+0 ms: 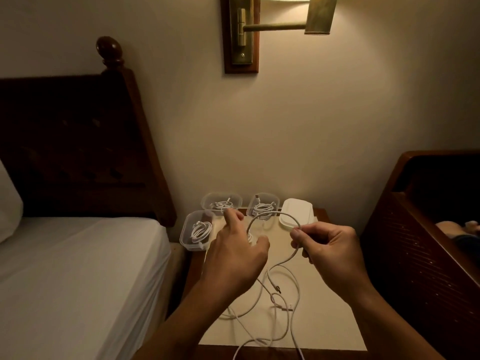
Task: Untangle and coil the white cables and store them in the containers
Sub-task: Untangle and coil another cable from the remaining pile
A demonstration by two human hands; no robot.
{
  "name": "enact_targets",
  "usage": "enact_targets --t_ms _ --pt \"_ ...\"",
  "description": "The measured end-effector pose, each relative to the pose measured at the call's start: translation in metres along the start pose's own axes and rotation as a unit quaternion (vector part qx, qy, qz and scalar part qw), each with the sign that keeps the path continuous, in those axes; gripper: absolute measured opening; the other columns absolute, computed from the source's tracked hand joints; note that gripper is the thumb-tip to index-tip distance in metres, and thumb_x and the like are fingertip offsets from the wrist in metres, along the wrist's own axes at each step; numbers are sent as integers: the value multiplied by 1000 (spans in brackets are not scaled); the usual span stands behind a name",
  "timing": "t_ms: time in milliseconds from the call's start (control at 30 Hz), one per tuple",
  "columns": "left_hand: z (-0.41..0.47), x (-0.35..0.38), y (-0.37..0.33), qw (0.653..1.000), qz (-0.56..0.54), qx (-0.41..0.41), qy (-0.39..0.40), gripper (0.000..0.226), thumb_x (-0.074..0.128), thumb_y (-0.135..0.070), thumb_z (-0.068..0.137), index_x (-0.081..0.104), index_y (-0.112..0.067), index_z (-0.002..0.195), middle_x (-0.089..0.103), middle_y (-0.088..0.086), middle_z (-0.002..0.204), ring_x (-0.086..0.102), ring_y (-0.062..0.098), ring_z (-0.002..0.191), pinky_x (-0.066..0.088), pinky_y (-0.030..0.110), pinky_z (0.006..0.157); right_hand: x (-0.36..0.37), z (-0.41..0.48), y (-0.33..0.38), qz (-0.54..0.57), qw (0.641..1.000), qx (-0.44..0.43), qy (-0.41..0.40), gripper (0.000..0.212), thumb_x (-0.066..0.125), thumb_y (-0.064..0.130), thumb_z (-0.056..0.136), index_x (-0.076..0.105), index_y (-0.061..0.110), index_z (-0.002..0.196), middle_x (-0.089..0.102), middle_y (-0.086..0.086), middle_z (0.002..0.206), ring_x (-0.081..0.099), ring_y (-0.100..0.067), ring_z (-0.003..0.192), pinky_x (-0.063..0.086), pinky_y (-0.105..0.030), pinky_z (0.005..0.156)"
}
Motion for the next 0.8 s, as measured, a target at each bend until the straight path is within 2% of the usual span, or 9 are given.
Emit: enact_targets --t_ms 100,267,433,500,533,600,667,733,800 --pt "3 0 -9 998 -37 36 31 38 62 -45 96 35 -35 121 60 -4 92 60 12 82 55 35 73 0 1 2 -9 1000 1 -14 6 76 21 88 78 23 83 74 6 71 70 -12 64 52 -21 54" --pt "-15 33 -33 949 193 192 160 43 59 -48 99 59 -19 131 61 -1 122 52 15 113 44 34 101 11 6 13 51 998 22 -6 6 81 18 82 77 14 80 74 -2 66 67 -17 52 52 -26 48" --pt "-3 36 -17 977 19 152 148 19 53 -26 106 70 -17 105 68 -6 94 62 3 81 50 22 73 14 13 4 90 994 61 -3 20 72 32 88 76 12 83 74 -5 71 65 -13 57 54 -29 54" --pt "2 36 -4 970 -74 129 194 20 51 -22 107 67 -15 97 69 -5 90 64 2 81 49 20 73 3 15 -4 48 997 46 -45 18 61 34 97 73 21 95 74 -3 86 66 -12 71 56 -26 59" --pt "3 37 -1 956 -139 117 232 20 50 -19 107 65 -12 97 71 1 91 66 7 82 52 23 75 0 16 -5 27 998 26 -48 12 59 29 100 69 28 105 71 0 99 65 -10 81 57 -25 63" --pt "0 37 -1 906 -279 99 303 17 49 -14 107 62 -9 97 69 9 92 65 19 80 52 28 71 12 15 -2 -52 998 -40 25 39 62 17 98 56 41 129 55 13 128 55 1 107 55 -21 80" --pt "-3 36 -6 844 -395 69 357 17 50 -13 106 64 -11 96 63 10 88 57 18 76 46 27 67 35 11 2 -127 979 -106 117 54 64 17 96 47 44 141 41 18 144 39 4 130 42 -22 102" --pt "-6 35 -12 792 -469 39 389 18 49 -15 102 64 -12 92 54 8 77 48 16 68 38 27 62 49 12 7 -116 971 -143 151 41 58 16 100 56 41 132 46 17 145 36 -2 137 38 -29 110" --pt "-9 35 -17 759 -499 15 417 22 46 -25 100 63 -11 97 40 3 64 33 15 57 29 27 55 53 19 11 -46 977 -137 155 30 52 10 102 66 32 116 62 13 129 52 -8 127 48 -38 105"
Point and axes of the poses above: each hand's wrist, its own z-axis towards the middle knuckle, its own x-axis out of the palm, y = z × x, the point moved 8 cm from there along z, towards the middle knuckle
